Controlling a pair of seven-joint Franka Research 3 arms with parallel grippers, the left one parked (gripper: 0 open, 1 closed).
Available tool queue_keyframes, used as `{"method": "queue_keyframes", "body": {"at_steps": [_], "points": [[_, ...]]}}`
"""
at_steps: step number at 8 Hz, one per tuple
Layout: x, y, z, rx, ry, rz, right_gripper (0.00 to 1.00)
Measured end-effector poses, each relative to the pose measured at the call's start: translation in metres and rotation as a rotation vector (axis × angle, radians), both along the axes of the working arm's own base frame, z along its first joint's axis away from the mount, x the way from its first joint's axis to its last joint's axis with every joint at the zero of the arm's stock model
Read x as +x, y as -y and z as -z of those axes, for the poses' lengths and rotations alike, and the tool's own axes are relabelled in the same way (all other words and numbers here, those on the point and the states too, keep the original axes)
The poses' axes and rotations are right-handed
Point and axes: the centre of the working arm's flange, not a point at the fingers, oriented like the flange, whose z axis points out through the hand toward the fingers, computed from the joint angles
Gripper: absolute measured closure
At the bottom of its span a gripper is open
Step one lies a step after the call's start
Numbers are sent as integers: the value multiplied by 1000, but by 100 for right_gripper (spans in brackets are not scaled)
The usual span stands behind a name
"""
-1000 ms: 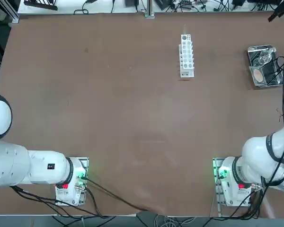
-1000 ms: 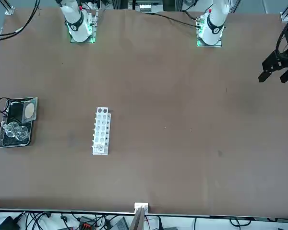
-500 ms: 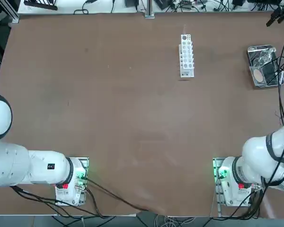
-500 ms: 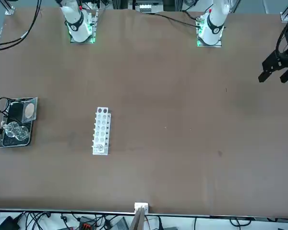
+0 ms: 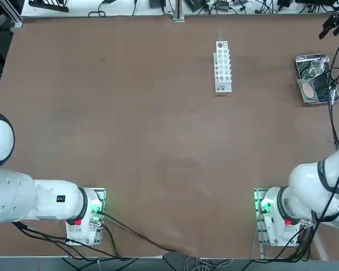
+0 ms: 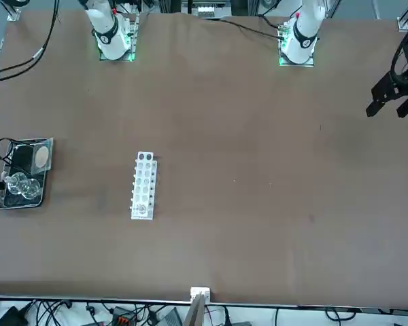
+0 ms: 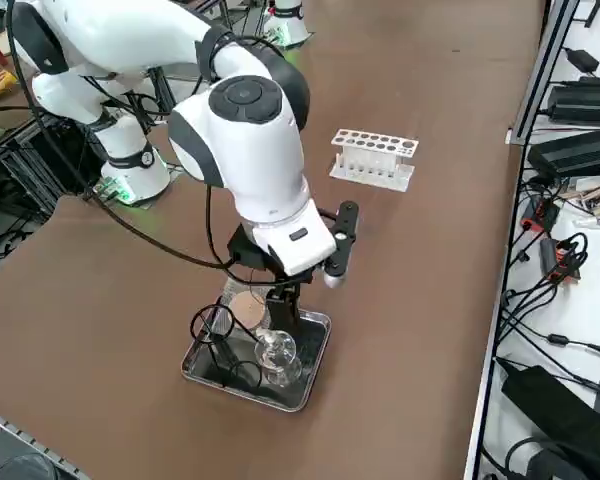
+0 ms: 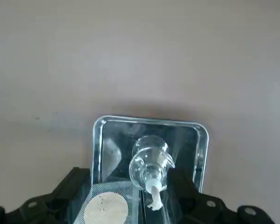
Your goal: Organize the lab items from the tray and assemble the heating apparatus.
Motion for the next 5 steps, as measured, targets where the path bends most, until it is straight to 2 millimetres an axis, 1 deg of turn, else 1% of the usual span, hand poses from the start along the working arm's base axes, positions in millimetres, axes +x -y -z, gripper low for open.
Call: {"method": "queue_keyframes", "body": {"at_steps": [3,5], "points": [[-5,9,25,-16,-45,4,1],[-10,19,44,-22,-74,10,1]]}}
